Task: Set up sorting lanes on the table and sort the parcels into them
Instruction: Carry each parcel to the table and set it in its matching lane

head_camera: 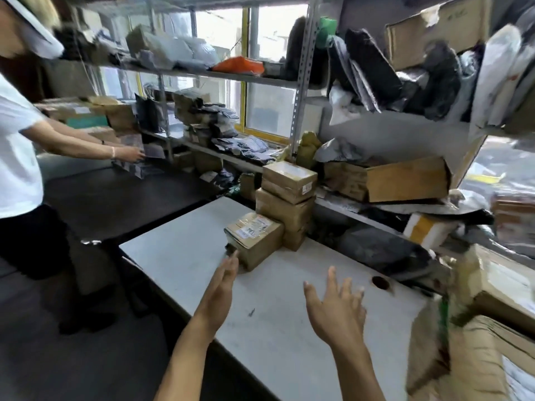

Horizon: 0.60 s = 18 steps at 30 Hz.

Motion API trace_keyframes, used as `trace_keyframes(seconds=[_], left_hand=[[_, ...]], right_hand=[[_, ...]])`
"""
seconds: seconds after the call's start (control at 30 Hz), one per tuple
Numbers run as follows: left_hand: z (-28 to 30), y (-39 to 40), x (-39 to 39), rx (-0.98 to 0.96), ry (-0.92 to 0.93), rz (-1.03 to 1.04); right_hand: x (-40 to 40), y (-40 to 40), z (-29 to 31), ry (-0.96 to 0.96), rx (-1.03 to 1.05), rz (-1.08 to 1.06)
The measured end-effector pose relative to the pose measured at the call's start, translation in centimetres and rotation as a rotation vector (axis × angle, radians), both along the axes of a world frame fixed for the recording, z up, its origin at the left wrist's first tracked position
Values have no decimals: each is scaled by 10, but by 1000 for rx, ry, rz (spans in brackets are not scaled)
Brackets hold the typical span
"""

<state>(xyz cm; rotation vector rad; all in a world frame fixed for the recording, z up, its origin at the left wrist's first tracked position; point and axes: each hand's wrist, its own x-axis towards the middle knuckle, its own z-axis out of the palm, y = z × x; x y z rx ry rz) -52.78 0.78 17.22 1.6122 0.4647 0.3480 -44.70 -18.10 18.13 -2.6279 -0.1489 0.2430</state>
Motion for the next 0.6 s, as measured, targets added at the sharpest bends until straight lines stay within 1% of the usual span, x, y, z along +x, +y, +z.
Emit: trace_keyframes(seconds=[0.13, 0.23, 0.4, 0.6], left_hand=[[-17, 66, -7, -33, 22, -12], [-32, 105, -10, -91, 38, 2], [-56, 141, 0, -177, 66, 16], [-68, 178, 45, -206, 87, -5]], right_hand=[[6, 57, -21, 65, -36, 14], [12, 91, -30, 124, -40, 0], [29, 127, -35, 169, -57, -5], [79, 164, -49, 200, -39, -59]])
